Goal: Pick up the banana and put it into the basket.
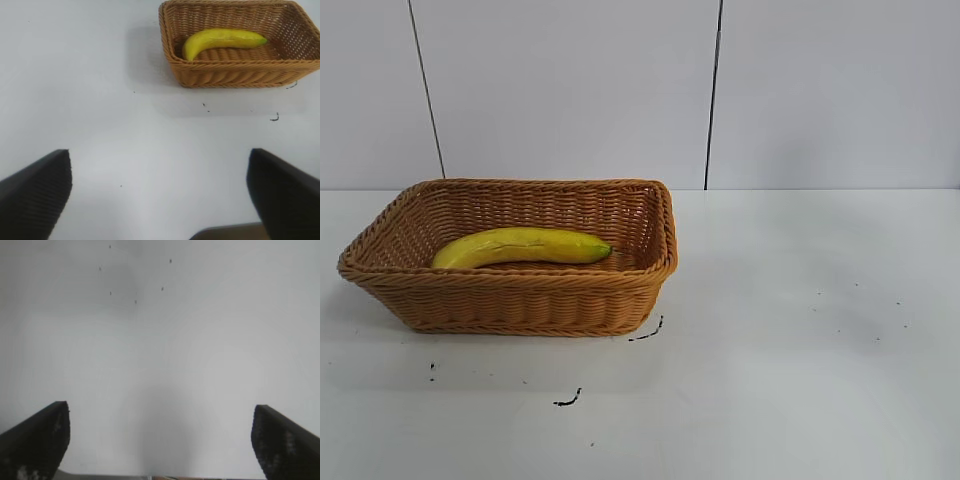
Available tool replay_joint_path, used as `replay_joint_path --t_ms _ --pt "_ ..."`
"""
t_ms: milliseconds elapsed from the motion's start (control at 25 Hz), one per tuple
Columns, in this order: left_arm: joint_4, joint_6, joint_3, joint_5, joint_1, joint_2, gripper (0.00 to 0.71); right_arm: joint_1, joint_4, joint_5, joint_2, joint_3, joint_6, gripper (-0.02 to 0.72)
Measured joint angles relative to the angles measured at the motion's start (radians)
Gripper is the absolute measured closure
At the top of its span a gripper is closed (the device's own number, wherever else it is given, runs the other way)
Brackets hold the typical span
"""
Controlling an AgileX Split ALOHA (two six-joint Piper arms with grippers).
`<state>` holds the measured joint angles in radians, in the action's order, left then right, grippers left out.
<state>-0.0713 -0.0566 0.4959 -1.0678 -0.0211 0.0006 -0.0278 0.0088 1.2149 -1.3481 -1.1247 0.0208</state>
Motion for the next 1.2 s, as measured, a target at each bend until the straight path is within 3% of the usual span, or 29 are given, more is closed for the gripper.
replay_joint_path --t_ms 240,520,840,1200 --pt "-0.001 0.000 0.000 0.000 0.000 0.000 0.020 0.000 0.011 -0.011 0.294 0.318 0.000 0.017" --pt "-0.001 0.000 0.000 0.000 0.000 0.000 0.020 0.000 0.012 -0.153 0.688 0.613 0.000 0.017" --pt "-0.001 0.000 0.000 0.000 0.000 0.000 0.020 0.000 0.014 -0.193 1.071 0.629 0.000 0.017" --pt "-0.001 0.000 0.000 0.000 0.000 0.000 0.020 0.002 0.014 -0.195 1.203 0.629 0.000 0.017"
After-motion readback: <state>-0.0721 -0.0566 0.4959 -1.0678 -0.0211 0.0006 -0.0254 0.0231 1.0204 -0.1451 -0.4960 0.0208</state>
